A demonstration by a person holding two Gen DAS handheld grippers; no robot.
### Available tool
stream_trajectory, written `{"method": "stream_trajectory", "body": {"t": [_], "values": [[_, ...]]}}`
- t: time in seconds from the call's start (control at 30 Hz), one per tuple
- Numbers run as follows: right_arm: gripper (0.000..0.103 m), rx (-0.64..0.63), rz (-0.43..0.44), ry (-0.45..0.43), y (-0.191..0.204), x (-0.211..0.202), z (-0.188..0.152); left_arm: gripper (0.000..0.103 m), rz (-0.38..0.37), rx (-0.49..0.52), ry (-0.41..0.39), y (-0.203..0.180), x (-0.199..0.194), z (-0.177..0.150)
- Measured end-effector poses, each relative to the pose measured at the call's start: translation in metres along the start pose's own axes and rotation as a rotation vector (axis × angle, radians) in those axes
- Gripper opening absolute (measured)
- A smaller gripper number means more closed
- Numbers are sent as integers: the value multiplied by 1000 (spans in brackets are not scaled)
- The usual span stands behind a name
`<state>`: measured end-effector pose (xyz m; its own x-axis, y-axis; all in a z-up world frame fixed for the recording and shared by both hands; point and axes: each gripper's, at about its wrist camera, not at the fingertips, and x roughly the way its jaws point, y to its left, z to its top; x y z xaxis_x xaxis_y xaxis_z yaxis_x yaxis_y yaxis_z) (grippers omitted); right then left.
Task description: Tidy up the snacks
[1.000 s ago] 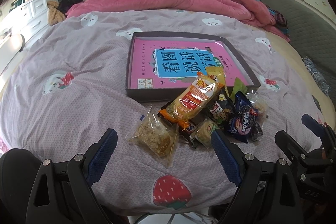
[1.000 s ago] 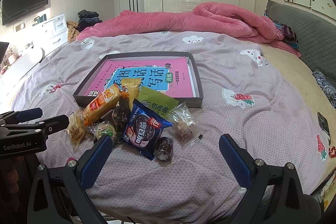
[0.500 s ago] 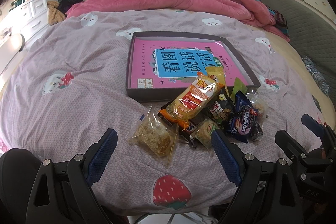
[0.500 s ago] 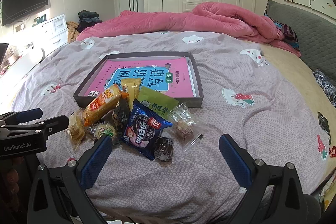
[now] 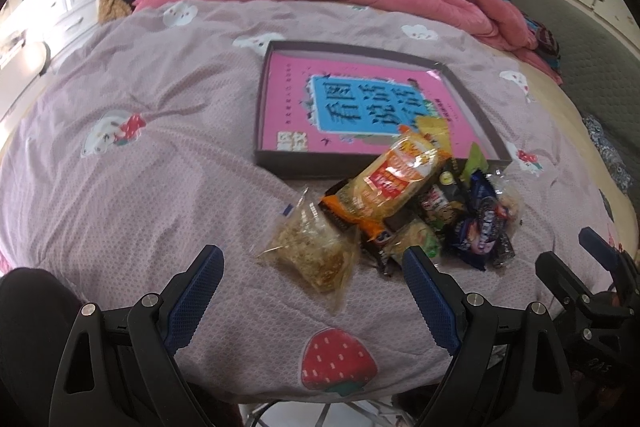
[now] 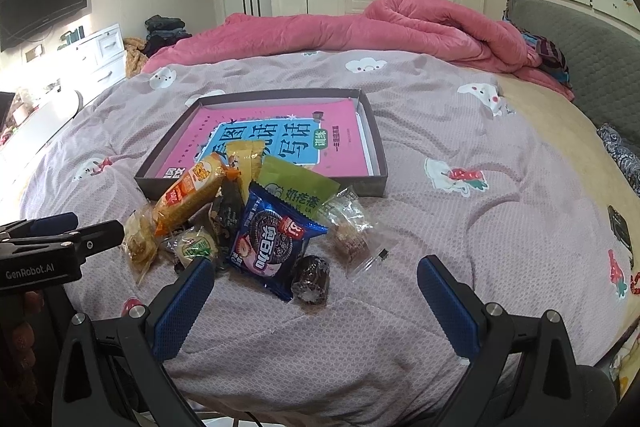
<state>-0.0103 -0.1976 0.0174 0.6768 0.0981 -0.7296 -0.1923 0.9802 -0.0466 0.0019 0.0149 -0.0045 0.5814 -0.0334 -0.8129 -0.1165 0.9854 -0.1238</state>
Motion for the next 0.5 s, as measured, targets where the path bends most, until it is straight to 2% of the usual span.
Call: {"method": "stream_trajectory", "body": {"t": [0.23, 0.37, 0.5], "values": [[102, 27, 2, 36, -6, 10, -2, 91, 12, -36, 63, 13, 18, -1], [102, 53, 10, 61, -10, 17, -2, 91, -6, -77, 116, 22, 33, -2], [102, 78, 20, 89, -14, 26, -3, 91, -15, -72, 129, 20, 44, 0]]}}
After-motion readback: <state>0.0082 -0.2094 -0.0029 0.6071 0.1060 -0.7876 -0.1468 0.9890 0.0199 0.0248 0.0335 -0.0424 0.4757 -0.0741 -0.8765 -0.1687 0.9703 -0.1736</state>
